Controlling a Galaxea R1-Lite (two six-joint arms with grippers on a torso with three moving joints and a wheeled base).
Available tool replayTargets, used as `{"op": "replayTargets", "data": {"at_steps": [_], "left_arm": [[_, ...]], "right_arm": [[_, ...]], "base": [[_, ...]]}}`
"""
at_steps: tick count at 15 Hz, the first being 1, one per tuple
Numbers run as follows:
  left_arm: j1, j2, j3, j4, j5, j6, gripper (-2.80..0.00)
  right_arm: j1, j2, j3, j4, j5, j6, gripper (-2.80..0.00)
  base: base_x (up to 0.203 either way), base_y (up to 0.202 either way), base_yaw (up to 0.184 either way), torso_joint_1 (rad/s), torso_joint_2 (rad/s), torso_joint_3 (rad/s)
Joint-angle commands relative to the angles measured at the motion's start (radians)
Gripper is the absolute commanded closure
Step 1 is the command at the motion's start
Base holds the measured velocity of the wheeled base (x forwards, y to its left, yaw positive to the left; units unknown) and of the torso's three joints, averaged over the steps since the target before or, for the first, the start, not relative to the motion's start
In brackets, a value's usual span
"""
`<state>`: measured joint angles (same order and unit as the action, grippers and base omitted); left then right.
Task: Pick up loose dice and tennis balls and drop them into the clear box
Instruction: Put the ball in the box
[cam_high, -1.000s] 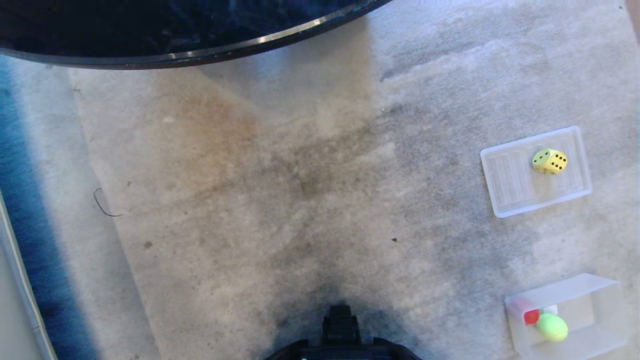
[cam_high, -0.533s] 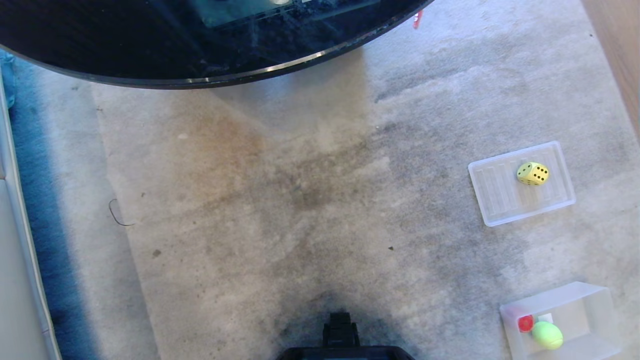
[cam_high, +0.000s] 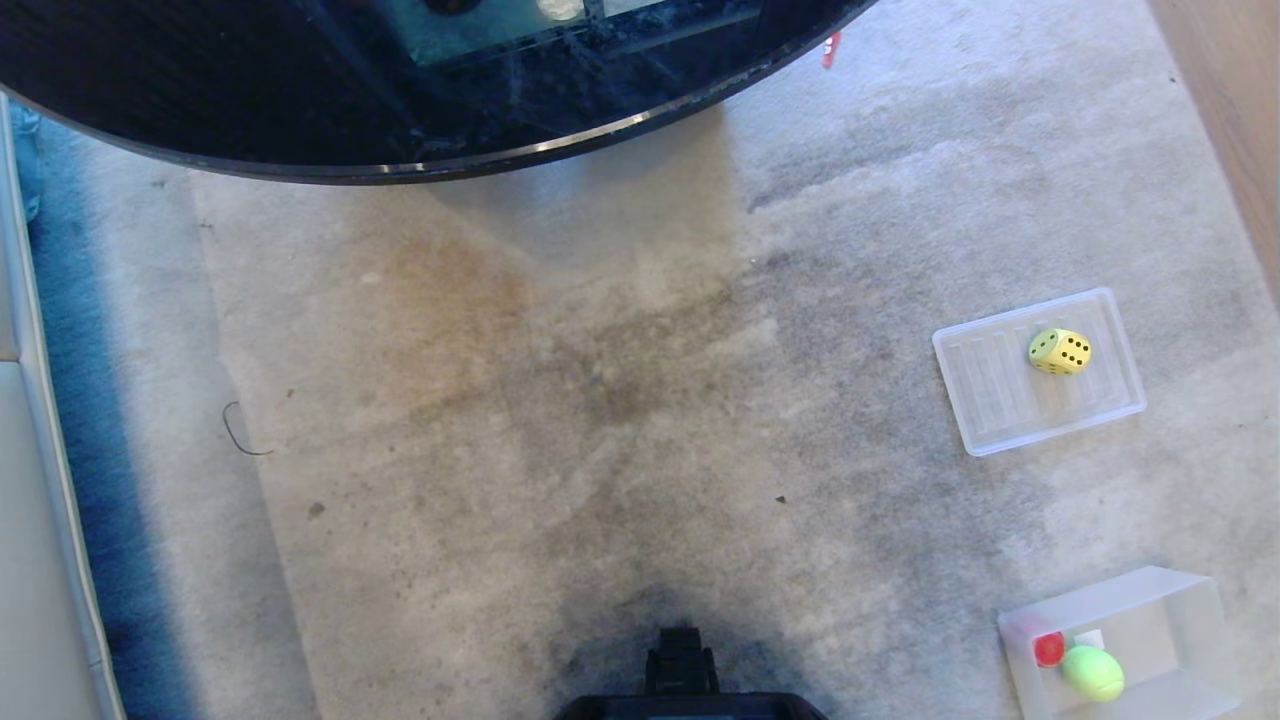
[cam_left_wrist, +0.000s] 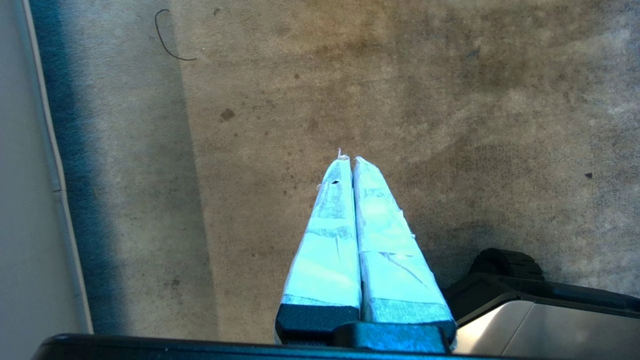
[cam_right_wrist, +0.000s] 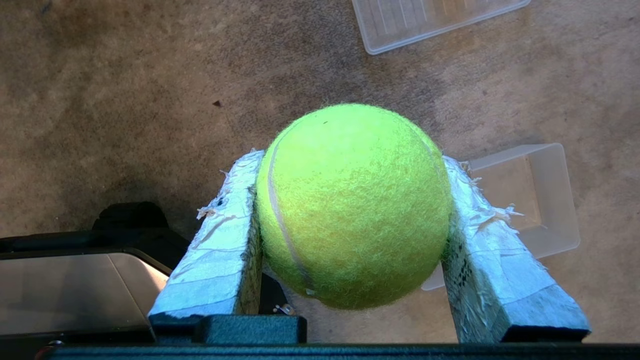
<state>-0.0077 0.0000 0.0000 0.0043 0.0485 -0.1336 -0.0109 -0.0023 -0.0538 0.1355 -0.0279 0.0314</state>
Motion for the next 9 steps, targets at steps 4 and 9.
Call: {"op": "replayTargets", "data": {"at_steps": [4,9], "left_arm": [[0.0,0.0,0.0,-0.001,0.001,-0.003,0.0],[0.0,0.0,0.0,-0.001,-0.004,0.003,0.0]], "right_arm": [[0.0,0.001,0.0,0.001,0.0,-0.001,0.0],[0.0,0.001,0.0,0.001,-0.001,-0.001,0.0]], "base": [[0.0,0.0,0.0,0.0,0.0,0.0],[0.0,0.0,0.0,0.0,0.0,0.0]]}}
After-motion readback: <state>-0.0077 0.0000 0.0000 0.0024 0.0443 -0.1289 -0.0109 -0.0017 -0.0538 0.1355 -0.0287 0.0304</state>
